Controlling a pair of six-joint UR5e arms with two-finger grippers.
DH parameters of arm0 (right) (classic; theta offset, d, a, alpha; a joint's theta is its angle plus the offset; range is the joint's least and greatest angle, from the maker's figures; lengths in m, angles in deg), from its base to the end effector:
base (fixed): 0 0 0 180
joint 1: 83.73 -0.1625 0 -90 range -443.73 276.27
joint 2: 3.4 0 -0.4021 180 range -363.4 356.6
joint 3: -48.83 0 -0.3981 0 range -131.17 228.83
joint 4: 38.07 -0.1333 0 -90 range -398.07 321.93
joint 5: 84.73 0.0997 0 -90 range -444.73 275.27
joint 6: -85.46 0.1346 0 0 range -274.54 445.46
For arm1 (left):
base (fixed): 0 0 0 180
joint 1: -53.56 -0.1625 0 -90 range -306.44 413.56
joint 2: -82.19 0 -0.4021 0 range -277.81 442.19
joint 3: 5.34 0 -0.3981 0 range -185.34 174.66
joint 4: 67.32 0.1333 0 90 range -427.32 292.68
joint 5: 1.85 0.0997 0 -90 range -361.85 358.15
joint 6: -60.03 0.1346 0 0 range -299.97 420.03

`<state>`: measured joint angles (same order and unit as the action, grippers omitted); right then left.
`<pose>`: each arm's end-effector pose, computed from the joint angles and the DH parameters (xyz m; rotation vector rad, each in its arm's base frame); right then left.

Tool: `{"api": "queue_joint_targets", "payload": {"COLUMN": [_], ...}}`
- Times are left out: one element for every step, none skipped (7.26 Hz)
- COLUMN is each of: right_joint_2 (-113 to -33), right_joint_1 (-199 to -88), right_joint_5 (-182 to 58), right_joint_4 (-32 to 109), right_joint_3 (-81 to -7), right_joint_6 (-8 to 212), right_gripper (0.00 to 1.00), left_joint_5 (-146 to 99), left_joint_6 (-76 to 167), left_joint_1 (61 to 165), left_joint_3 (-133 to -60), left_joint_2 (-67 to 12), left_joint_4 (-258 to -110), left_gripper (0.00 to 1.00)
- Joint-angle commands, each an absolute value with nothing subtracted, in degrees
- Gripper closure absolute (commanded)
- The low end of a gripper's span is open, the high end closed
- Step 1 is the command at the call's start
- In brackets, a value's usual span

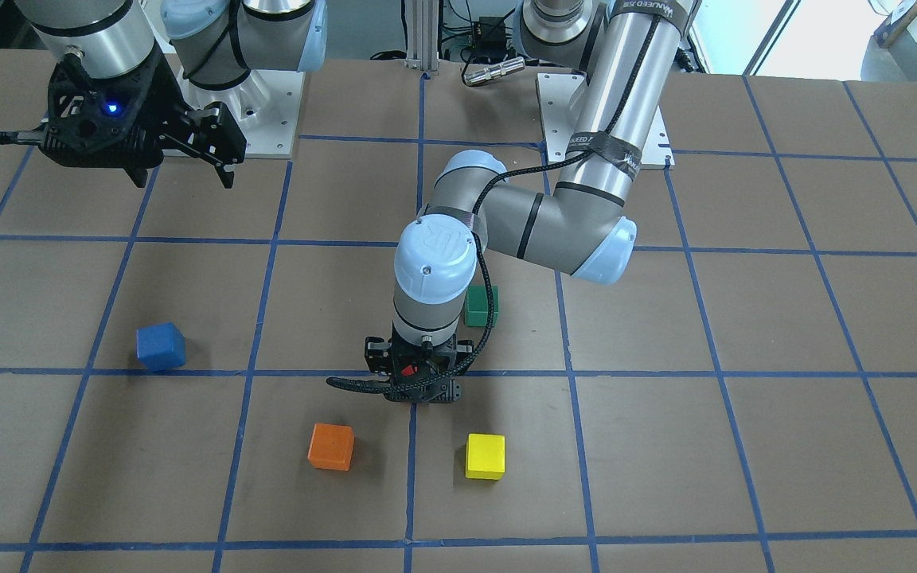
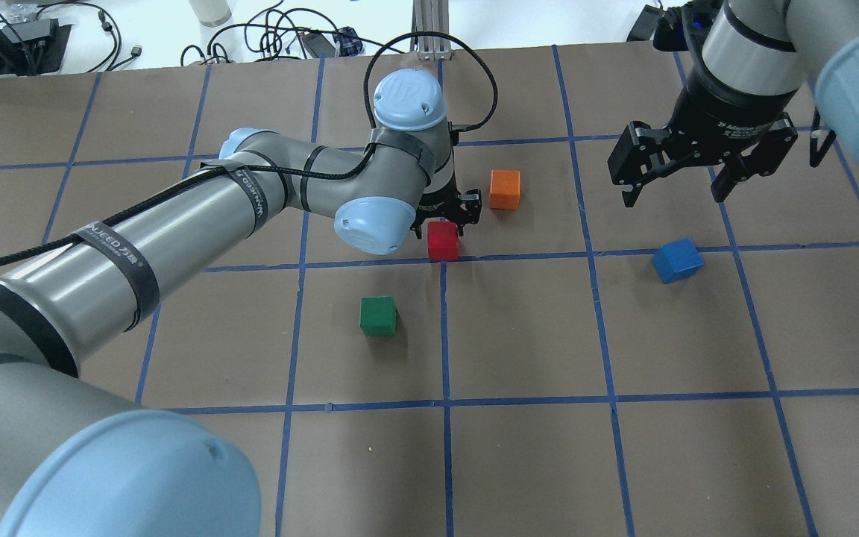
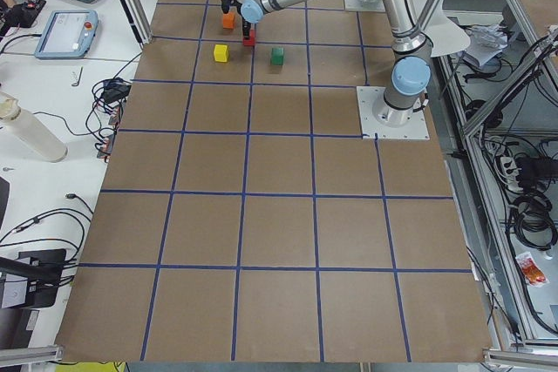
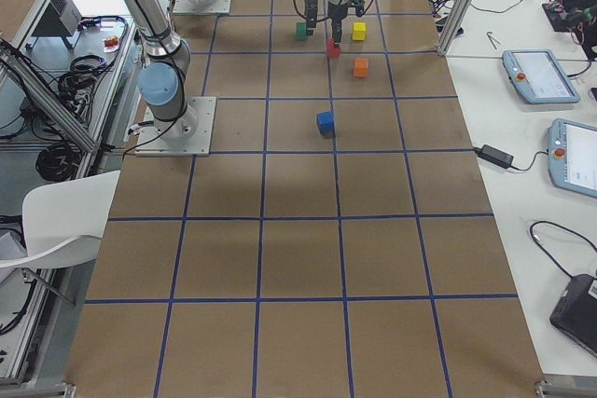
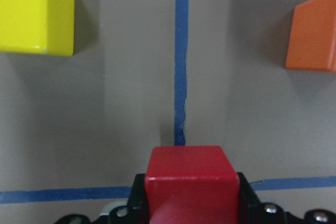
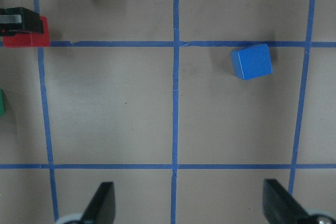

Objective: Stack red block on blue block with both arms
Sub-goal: 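Carry the red cube with the left gripper and set it beside the orange cube, then open and raise the left gripper while the right gripper moves toward the red cube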

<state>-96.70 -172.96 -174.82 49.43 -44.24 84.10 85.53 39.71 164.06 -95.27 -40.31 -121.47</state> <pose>0.1268 -0.4710 0.4271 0.0162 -3.1401 -0.0622 -0.3616 -0.5690 0.1599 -0.0069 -3.0773 0.0616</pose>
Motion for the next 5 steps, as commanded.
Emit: {"api": "queue_joint_targets", "payload": {"right_joint_2": [-96.7, -96.5, -96.2, -95.3, -94.5], "right_joint_1": [-173.0, -173.0, -172.9, -172.9, -173.0], "right_joint_5": [-174.8, -174.7, -174.7, -174.4, -174.3], "right_joint_4": [48.9, 49.6, 50.0, 51.6, 51.7], "right_joint_3": [-44.2, -44.2, -44.2, -44.2, -44.2], "right_joint_6": [84.6, 84.0, 84.2, 83.9, 83.7], "right_gripper": [0.0, 0.0, 0.0, 0.0, 0.0], "left_joint_5": [85.9, 85.7, 85.7, 86.0, 86.4], "left_joint_6": [40.4, 42.5, 46.0, 52.5, 60.4], "left_joint_1": [163.6, 162.3, 159.8, 156.2, 151.9], "left_joint_3": [-94.4, -93.3, -91.2, -88.5, -85.2], "left_joint_2": [-38.4, -36.2, -33.1, -29.2, -25.5], "left_joint_4": [-121.4, -122.3, -127.0, -136.5, -148.0], "left_gripper": [0.0, 0.0, 0.0, 0.0, 0.0]}}
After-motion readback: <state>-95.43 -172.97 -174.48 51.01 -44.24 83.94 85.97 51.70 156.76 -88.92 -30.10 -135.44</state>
